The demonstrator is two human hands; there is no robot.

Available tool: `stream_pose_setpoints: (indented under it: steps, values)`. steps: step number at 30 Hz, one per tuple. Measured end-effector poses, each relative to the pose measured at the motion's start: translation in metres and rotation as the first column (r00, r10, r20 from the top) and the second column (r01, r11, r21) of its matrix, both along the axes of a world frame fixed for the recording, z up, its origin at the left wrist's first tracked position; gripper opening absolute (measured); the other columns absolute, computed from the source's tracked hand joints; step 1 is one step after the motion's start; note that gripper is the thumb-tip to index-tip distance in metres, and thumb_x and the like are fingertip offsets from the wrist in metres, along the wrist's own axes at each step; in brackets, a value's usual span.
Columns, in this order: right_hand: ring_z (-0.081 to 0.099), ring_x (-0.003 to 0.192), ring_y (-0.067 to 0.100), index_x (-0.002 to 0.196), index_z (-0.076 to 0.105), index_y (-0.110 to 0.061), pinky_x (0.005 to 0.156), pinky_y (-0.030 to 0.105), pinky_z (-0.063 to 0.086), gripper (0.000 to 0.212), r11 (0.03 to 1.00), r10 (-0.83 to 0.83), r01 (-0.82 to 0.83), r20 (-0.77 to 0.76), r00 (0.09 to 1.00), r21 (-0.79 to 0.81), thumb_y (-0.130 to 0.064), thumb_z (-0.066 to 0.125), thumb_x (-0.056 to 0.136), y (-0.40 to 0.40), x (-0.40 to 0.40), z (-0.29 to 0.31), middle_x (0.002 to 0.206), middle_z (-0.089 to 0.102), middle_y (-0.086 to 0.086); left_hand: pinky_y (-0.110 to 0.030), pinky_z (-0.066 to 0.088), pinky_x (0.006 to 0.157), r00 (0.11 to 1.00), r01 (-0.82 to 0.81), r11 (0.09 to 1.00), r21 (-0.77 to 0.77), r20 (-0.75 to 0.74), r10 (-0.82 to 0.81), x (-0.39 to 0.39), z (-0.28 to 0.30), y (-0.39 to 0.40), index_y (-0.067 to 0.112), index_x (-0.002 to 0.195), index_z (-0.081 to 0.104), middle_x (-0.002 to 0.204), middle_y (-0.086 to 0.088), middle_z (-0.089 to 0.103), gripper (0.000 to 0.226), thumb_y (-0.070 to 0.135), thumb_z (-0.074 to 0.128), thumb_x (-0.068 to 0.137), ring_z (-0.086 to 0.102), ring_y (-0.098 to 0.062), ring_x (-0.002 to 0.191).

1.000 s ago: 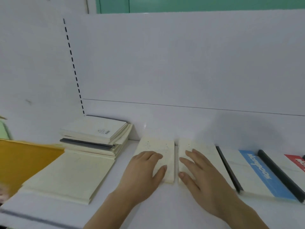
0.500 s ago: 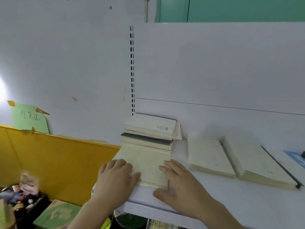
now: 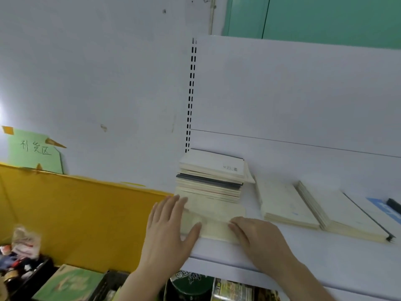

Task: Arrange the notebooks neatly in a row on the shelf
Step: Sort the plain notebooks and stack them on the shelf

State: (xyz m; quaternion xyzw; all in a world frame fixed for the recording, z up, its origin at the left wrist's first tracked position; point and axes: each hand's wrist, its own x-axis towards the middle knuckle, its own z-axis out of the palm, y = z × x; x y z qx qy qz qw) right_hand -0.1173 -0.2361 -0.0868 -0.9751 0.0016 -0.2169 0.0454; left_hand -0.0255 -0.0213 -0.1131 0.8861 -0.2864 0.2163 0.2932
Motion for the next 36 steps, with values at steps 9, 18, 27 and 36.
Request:
stream_pose_setpoints:
  steps: [9,18,27,36]
  values:
    - [0.056,0.053,0.005,0.094,0.069,-0.024,0.049,0.020,0.041,0.029,0.987,-0.085,-0.004,0.546,0.834,0.160,-0.036,0.042,0.097,0.060,-0.016,0.005,0.067,0.064,-0.013,-0.031,0.058,0.082,0.810,-0.020,0.795,-0.606,-0.476,-0.342,-0.050,0.049,-0.037,0.038,0.140,0.035,0.114,0.021,0.059,0.075,0.078,0.040,0.077,0.065,0.001,0.094]
    - [0.049,0.115,-0.007,0.110,0.067,-0.027,0.098,0.015,0.041,0.030,0.956,0.031,-0.152,0.427,0.904,0.252,-0.039,0.042,0.097,0.041,-0.012,-0.008,0.118,0.063,-0.019,-0.034,0.056,0.078,0.846,-0.225,0.748,-0.624,-0.506,-0.167,-0.033,0.045,-0.017,0.031,0.133,0.050,0.112,0.012,0.066,0.031,0.025,0.048,0.103,0.063,-0.010,0.100]
    - [0.051,0.113,0.006,0.112,0.059,-0.033,0.095,0.023,0.040,0.038,0.992,0.128,-0.127,-0.197,0.972,0.016,-0.055,0.033,0.094,-0.003,0.018,-0.008,0.119,0.056,-0.022,-0.028,0.051,0.080,0.863,-0.195,0.722,-0.664,-0.465,-0.195,-0.030,0.042,-0.007,0.035,0.142,0.045,0.121,0.016,0.063,0.040,0.026,0.047,0.103,0.060,-0.006,0.107]
    - [0.060,0.062,0.014,0.115,0.058,-0.026,0.057,0.030,0.050,0.029,0.995,-0.079,0.068,0.163,0.983,0.070,-0.033,0.032,0.103,-0.011,0.006,0.008,0.085,0.067,-0.007,-0.022,0.050,0.068,0.888,-0.136,0.627,-0.767,-0.375,-0.267,-0.037,0.063,-0.015,0.047,0.133,0.047,0.111,0.023,0.063,0.035,0.028,0.046,0.103,0.061,-0.001,0.097]
